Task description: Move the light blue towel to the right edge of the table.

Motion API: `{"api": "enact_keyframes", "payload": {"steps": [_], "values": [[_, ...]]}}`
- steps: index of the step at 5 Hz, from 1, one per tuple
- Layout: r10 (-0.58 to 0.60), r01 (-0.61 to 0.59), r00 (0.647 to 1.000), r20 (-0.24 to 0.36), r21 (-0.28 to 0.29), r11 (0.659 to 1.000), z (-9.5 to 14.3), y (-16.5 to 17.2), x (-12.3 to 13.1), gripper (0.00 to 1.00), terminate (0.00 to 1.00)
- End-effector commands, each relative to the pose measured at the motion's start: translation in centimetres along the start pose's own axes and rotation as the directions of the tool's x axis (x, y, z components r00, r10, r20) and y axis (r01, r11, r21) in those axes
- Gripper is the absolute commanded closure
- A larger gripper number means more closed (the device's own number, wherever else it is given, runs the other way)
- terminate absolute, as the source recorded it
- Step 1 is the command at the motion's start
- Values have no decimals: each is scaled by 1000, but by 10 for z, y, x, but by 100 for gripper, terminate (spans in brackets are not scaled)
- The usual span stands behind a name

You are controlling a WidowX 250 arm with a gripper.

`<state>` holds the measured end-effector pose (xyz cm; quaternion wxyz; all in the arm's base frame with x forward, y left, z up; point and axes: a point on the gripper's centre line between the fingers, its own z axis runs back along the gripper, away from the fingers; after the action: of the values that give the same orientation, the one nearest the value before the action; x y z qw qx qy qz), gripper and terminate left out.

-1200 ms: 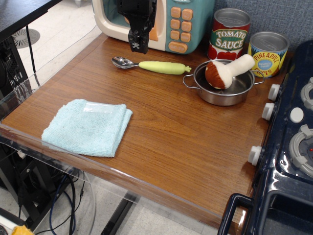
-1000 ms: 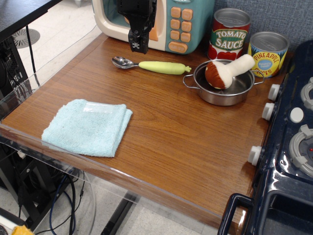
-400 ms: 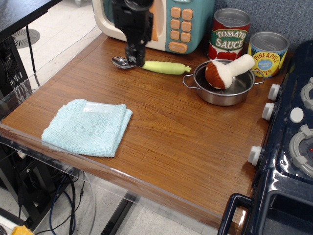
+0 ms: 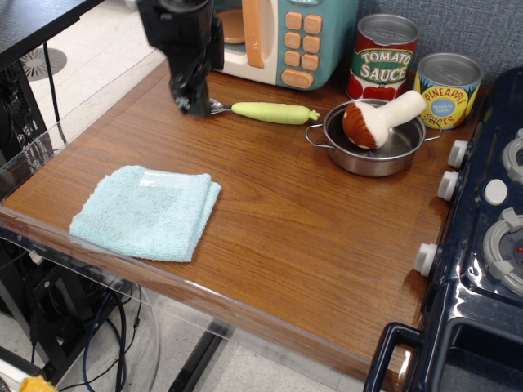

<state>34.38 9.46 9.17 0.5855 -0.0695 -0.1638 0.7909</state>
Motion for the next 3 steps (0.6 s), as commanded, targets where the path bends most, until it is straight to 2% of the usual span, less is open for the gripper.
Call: {"api": "enact_keyframes", "payload": {"steps": [1,3], "values": [[-82,77,995,50,96,992,-11,47,22,0,0],[-106,84,988,112,185,979,-34,76,56,0,0]]}}
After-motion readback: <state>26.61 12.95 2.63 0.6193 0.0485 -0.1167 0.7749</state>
